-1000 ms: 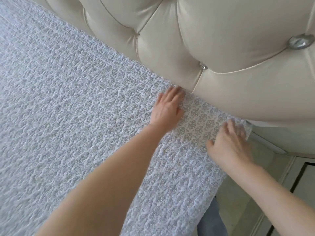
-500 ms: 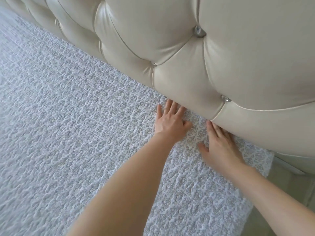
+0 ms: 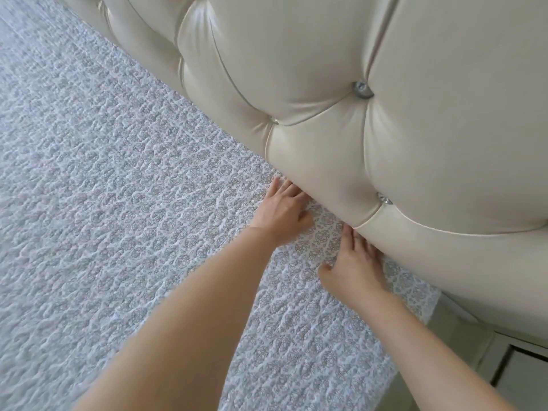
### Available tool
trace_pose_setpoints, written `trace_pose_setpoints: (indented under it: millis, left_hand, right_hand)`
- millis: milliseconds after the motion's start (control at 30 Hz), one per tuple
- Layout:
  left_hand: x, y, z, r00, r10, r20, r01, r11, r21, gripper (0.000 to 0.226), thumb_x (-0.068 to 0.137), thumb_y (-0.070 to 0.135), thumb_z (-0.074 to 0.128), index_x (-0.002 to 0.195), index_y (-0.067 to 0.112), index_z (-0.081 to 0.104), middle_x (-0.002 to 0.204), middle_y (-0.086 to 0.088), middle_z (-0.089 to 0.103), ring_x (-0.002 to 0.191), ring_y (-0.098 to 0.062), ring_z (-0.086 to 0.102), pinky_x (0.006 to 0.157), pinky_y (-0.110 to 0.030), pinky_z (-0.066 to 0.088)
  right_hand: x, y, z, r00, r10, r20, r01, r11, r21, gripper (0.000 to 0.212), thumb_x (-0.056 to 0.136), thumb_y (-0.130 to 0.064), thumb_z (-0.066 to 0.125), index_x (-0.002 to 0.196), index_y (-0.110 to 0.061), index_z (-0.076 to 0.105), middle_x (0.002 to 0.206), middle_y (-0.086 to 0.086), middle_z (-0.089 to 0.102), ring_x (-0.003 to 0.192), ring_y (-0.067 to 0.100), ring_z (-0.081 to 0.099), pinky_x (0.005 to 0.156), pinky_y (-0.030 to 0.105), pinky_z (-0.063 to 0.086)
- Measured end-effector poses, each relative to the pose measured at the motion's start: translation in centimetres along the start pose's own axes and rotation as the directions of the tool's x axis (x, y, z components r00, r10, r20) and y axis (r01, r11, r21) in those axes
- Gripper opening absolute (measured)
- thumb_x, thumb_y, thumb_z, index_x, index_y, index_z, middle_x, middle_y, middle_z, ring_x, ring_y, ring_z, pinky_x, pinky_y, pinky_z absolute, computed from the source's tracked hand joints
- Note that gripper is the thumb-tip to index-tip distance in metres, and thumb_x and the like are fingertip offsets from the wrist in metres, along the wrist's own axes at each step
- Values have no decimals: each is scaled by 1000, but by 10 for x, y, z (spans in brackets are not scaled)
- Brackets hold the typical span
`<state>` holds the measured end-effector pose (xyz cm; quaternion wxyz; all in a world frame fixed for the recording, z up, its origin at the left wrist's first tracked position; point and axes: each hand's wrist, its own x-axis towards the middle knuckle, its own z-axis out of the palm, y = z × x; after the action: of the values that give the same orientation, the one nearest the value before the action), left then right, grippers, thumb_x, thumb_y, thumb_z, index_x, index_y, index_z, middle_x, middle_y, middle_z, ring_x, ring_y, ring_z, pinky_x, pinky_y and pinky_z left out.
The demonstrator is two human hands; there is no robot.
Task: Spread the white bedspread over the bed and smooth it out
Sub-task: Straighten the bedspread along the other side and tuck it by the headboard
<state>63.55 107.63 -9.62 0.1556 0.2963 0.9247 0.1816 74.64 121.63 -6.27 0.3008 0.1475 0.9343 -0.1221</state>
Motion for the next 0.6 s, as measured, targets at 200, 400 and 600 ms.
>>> trace_pose_setpoints:
  millis: [200, 400, 600]
  left_hand:
    - [-24, -21, 12, 991, 38, -130, -45, 998, -49, 50, 99, 26, 36, 144, 11, 51, 153, -10, 45, 149, -27, 29, 120, -49, 27]
    - [-94, -49, 20, 970, -214, -114, 221, 974, 54, 58, 103, 46, 19, 159, 32, 8, 167, 7, 1, 153, -12, -8, 125, -44, -2]
    - [-113, -83, 7, 903, -390, -178, 407, 911, 68, 59, 103, 48, 23, 158, 37, 4, 167, 10, -1, 153, -12, -9, 125, -45, -4]
  right_hand:
    - [13, -17, -19, 983, 140, 122, -143, 989, 22, 108, 80, -47, 60, 153, -8, -10, 163, 16, 1, 149, 38, 4, 118, 51, 13]
    - [1, -34, -16, 974, 196, 114, -179, 973, -147, 100, 92, -48, 49, 150, 2, -15, 161, 21, -10, 149, 41, 0, 118, 53, 19]
    - [-29, -98, -3, 971, -181, 158, 204, 969, -139, 80, 101, -35, 37, 152, 0, -15, 158, 24, -23, 149, 35, -15, 123, 44, 6]
